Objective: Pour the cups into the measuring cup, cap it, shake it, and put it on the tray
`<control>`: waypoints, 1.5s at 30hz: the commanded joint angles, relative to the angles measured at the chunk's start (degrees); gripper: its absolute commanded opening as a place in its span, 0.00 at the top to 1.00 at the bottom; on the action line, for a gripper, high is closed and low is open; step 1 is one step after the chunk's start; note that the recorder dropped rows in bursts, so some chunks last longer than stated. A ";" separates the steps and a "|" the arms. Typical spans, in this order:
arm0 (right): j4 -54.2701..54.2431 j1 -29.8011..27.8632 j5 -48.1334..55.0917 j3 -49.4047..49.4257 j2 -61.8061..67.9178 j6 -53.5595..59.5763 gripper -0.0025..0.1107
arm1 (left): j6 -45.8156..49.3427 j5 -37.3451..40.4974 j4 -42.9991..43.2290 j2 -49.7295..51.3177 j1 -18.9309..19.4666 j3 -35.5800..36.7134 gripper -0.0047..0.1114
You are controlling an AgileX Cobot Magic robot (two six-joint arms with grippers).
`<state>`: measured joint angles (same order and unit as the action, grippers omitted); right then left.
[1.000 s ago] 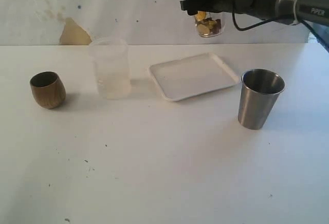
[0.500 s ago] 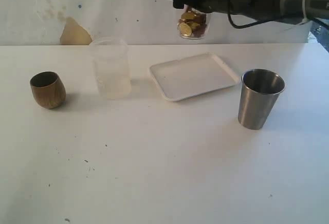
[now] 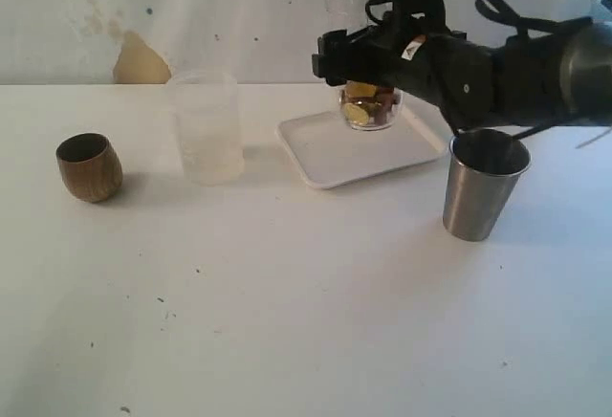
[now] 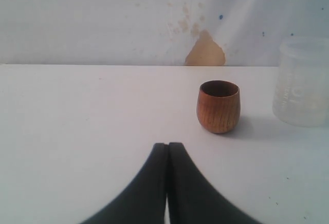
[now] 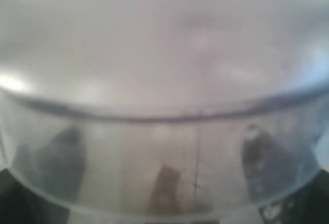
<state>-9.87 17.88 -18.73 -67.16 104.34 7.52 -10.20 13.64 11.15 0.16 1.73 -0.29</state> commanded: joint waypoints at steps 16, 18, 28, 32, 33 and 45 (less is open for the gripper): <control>43.52 -2.75 -44.78 15.09 3.51 -33.16 0.98 | -0.06 -0.26 0.01 -0.16 -0.10 0.29 0.96; 46.42 -4.26 -51.03 15.21 6.06 -33.16 0.98 | -0.06 -0.26 0.01 -0.16 -0.10 0.29 0.96; 56.02 -7.73 -51.24 14.38 16.28 -28.18 0.98 | -0.06 -0.26 0.01 -0.16 -0.10 0.29 0.96; 56.02 -7.60 -51.24 10.74 19.75 -28.18 0.98 | -0.06 -0.26 0.01 -0.16 -0.10 0.29 0.96; 56.02 -7.60 -51.24 10.01 20.25 -28.18 0.98 | -0.06 -0.26 0.01 -0.16 -0.10 0.29 0.96; 53.22 -4.07 -51.24 3.75 26.95 -28.29 0.97 | -0.06 -0.26 0.01 -0.16 -0.10 0.29 0.96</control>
<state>44.89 13.90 -68.53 -62.88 131.23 -21.27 -10.20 13.64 11.15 0.16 1.73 -0.29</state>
